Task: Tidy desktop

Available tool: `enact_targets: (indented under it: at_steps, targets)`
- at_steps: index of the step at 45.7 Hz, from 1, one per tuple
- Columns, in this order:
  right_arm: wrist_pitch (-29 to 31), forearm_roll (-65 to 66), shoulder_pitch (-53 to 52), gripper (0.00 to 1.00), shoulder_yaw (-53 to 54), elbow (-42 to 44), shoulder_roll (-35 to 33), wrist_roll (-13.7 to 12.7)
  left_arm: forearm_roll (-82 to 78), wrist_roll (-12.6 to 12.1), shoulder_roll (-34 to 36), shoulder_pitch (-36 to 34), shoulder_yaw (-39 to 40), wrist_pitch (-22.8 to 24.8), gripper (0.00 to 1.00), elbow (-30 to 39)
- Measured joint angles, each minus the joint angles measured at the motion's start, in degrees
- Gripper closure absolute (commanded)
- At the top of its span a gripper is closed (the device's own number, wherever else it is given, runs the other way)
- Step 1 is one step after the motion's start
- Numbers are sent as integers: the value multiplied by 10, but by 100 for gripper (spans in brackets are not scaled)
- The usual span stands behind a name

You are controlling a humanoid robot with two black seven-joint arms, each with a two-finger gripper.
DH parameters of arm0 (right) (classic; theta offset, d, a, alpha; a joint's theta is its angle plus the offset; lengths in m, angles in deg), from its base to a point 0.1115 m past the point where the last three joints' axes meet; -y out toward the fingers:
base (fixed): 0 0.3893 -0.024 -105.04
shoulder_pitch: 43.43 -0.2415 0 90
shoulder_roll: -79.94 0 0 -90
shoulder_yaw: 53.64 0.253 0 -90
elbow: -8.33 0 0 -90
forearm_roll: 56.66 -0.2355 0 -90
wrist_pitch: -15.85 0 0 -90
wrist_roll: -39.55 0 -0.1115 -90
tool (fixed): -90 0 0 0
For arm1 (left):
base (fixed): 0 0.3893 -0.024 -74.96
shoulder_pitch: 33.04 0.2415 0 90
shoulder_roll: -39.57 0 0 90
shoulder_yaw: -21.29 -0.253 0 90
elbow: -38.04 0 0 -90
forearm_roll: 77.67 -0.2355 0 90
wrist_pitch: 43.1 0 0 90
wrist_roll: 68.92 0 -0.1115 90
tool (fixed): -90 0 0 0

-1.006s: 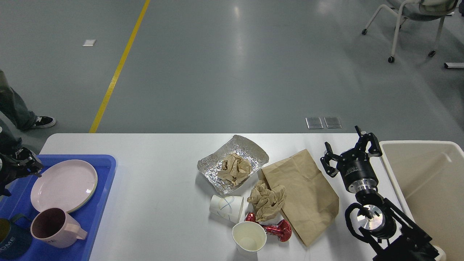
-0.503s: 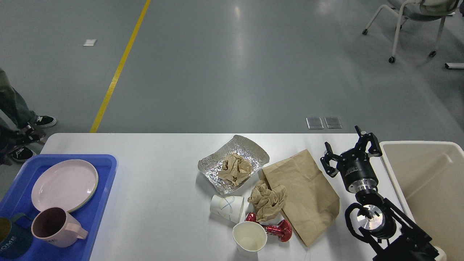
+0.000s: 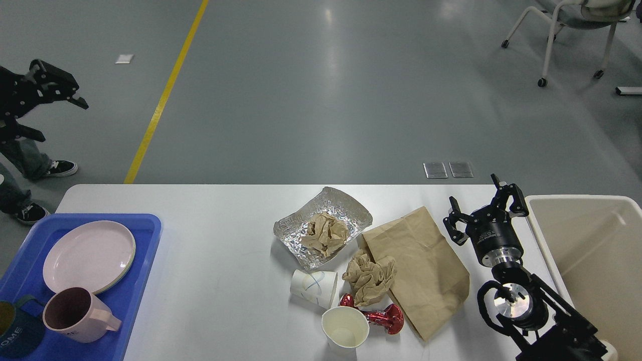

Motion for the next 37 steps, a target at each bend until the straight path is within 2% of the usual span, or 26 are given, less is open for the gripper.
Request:
enact_targets:
  at_steps: [9, 15, 21, 28, 33, 34, 37]
  targets:
    - [0, 0, 0, 0, 0, 0, 0, 0, -2, 1, 26, -80, 25, 4, 4, 17]
    - [0, 0, 0, 0, 0, 0, 0, 0, -1, 12, 74, -78, 124, 4, 4, 18]
    - [0, 0, 0, 0, 0, 0, 0, 0, 0, 13, 96, 11, 284, 4, 4, 19]
    - [0, 0, 0, 0, 0, 0, 0, 0, 3, 14, 100, 161, 469, 3, 4, 10]
    - [0, 0, 0, 0, 0, 0, 0, 0, 4, 14, 60, 288, 650, -28, 4, 2]
    - [0, 0, 0, 0, 0, 0, 0, 0, 2, 14, 40, 337, 730, -44, 4, -3]
    - [0, 0, 0, 0, 0, 0, 0, 0, -1, 13, 14, 400, 833, -68, 4, -16]
